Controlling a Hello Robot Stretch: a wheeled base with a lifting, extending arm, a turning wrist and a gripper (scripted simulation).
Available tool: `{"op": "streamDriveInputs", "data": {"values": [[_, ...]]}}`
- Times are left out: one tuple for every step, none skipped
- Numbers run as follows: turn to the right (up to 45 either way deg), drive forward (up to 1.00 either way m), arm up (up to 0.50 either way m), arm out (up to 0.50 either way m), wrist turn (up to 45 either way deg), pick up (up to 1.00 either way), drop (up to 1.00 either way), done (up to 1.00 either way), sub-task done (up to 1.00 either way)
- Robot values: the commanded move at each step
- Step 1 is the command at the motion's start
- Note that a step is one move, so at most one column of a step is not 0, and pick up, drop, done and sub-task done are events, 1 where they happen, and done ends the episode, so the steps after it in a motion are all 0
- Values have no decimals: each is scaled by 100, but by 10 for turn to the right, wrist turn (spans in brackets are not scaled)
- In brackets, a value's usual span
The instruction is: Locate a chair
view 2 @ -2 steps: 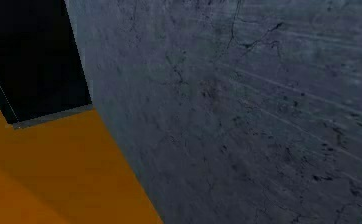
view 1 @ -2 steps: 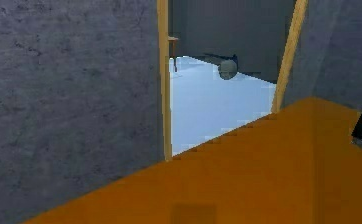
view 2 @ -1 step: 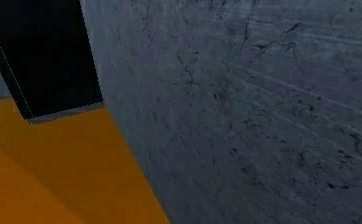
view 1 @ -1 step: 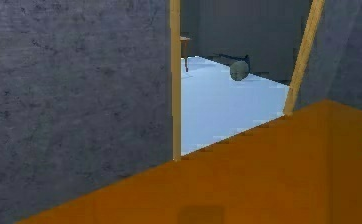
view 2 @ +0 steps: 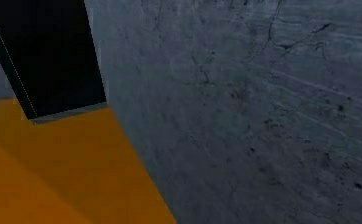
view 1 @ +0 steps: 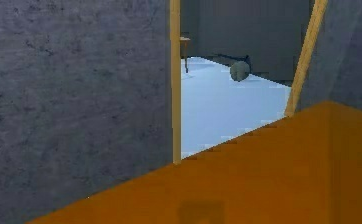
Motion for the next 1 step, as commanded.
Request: {"op": "streamDriveInputs", "data": {"values": [[150,0,0,0,0,0,0,0,0]]}}
